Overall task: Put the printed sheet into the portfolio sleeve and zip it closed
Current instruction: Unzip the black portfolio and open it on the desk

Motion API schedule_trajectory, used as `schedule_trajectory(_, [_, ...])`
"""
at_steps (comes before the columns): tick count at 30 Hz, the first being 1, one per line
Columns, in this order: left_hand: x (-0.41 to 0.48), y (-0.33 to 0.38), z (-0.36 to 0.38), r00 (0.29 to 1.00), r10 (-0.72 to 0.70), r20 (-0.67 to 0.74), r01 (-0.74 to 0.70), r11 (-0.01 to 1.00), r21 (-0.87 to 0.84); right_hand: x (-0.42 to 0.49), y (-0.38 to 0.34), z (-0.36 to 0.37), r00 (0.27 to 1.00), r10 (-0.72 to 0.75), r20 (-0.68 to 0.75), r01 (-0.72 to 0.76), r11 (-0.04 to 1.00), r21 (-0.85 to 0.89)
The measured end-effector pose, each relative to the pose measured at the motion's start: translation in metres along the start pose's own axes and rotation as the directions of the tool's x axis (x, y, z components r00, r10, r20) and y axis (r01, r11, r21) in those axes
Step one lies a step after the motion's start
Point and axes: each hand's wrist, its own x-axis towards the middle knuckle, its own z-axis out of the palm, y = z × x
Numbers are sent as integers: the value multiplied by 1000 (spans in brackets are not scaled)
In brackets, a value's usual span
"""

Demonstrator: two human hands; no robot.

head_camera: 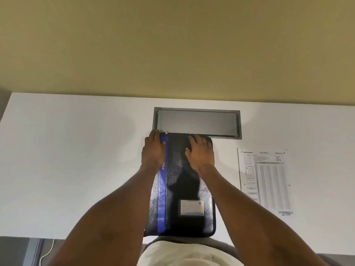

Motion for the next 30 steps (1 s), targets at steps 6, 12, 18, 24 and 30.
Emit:
schedule_trajectory(6, [30, -2, -10, 996, -68, 62, 67, 998, 15, 35, -27, -4, 990, -142, -13, 142, 989, -30])
schedule_trajectory(12, [37, -1, -7, 991, -95, 95, 98, 995, -33, 59, -52, -5, 980, -199, 16, 199, 979, -45])
schedule_trajectory(18, [44, 7, -8, 994, -85, 68, 85, 996, 4, 76, -63, 0, 985, -175, 9, 175, 985, -11])
schedule_trajectory(24, [36, 18, -12, 997, -77, 20, 76, 997, 20, 90, -81, -12, 995, -88, 53, 85, 995, 53])
schedule_trajectory(30, [28, 16, -10, 998, -63, -31, 61, 997, -46, 106, -88, -22, 965, 50, 257, -101, 977, 188])
